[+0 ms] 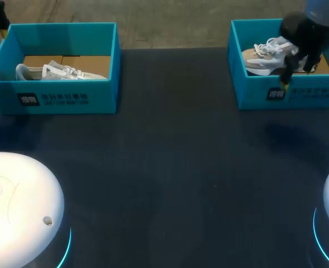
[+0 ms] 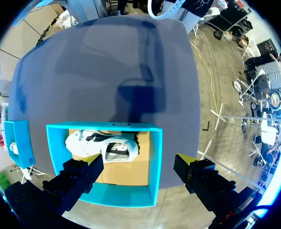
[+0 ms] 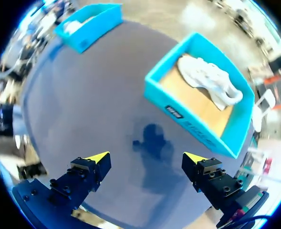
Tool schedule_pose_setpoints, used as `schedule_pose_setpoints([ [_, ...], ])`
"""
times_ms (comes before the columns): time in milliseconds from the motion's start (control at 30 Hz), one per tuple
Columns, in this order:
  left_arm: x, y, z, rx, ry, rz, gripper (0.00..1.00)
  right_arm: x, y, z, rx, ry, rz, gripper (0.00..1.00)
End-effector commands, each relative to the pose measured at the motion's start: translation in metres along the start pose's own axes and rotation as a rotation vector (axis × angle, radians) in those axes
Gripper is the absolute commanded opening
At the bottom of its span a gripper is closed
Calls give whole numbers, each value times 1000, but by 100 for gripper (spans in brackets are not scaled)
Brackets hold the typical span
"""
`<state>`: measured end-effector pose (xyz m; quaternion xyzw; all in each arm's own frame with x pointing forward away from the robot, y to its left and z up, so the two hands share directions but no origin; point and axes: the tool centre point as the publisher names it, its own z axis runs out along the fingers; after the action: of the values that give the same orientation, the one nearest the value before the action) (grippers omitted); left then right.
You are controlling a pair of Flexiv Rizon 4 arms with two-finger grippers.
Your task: Take the shoe out of the shoebox, open the shoe tongue, remove and reinsert the insole, then place the shoe into the shoebox
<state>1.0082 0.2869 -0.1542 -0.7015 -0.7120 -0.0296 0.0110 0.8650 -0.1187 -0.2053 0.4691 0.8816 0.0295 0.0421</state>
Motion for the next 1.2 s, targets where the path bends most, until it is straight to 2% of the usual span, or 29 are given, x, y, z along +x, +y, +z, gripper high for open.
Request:
schedule_pose_setpoints([
  [33,0,-2,0,-3,2,1,100,-22,16,-3,52,42,361,100],
  [100,0,-2,0,-3,2,1,100,-24,14,-16,74,-41,387,100],
  [667,0,-2,0,-3,2,1,100,-24,14,-16,74,-41,387,100],
  [767,0,-2,0,-3,2,1,100,-35,31,-16,82,-99,434,100],
  [800,0,-2,0,-3,2,1,100,-40,37,-17,57,-97,441,100],
  [867,0,-2,0,-3,2,1,100,-49,47,-17,83,-147,489,100],
  [933,0,-2,0,-3,2,1,100,-60,56,-15,60,-157,502,100],
  [967,0,-2,0,-3,2,1,100,-67,61,-13,80,-171,522,100],
  [1100,0,-2,0,-3,2,1,100,-93,74,-8,52,-154,594,100],
  [1200,0,-2,0,-3,2,1,100,-113,79,-4,66,-156,631,100],
])
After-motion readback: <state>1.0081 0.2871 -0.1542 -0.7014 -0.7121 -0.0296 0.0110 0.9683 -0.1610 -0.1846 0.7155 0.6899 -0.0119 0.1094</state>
